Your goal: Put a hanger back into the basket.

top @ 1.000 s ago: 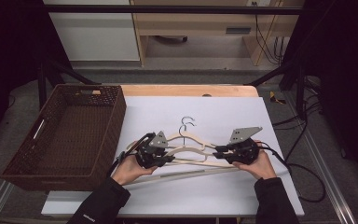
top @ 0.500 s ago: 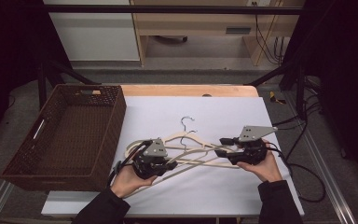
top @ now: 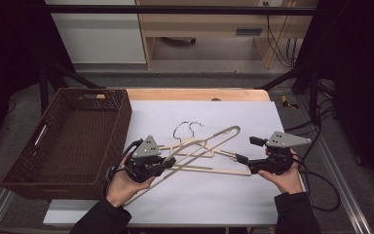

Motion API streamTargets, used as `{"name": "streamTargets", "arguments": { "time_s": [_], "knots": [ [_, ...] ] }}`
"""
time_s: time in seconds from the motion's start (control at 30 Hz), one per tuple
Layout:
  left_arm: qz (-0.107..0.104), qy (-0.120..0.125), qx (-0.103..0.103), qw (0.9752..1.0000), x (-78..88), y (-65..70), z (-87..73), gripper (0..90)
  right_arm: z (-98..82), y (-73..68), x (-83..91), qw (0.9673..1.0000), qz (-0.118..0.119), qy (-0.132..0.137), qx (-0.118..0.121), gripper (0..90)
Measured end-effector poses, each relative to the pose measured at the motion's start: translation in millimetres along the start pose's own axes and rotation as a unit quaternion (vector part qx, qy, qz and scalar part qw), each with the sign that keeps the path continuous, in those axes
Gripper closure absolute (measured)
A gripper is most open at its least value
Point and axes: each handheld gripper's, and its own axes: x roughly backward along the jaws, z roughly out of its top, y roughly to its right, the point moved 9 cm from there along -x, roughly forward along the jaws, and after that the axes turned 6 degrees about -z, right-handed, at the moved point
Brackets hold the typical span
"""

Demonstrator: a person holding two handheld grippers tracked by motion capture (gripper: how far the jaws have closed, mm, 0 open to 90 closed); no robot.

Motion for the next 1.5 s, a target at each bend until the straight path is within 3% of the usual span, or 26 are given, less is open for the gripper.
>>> {"name": "streamTargets", "arguments": {
  "time_s": [0.37,0.7,0.83,1.07,1.13,1.23,1.5],
  "knots": [
    [0.024,0.026,-0.002,0.9994,38.8,-17.8,19.4,86.3,-3.8,4.6,8.8,0.9988,-0.033,0.019,-0.031,12.2],
    [0.046,0.04,0.01,0.9981,82.4,-44.9,37.5,86.3,-6.9,4.6,11.7,0.9981,-0.049,0.019,-0.033,8.1],
    [0.052,0.045,0.018,0.9975,99.5,-62.5,38.9,86.3,-8.0,4.0,11.4,0.9978,-0.053,0.016,-0.036,6.2],
    [0.088,0.043,0.031,0.9947,126.4,-100.0,33.9,86.3,-10.0,4.5,11.4,0.9972,-0.061,0.014,-0.041,5.5],
    [0.088,0.046,0.035,0.9944,128.7,-103.8,32.9,86.3,-10.7,4.3,11.4,0.9971,-0.061,0.014,-0.044,5.3],
    [0.103,0.047,0.046,0.9925,140.0,-125.2,24.1,86.3,-11.6,4.2,11.5,0.9972,-0.059,0.015,-0.042,5.3],
    [0.133,0.043,0.062,0.9882,153.1,-161.5,5.5,86.3,-13.4,4.8,11.6,0.9968,-0.062,0.019,-0.048,5.1]
  ]
}}
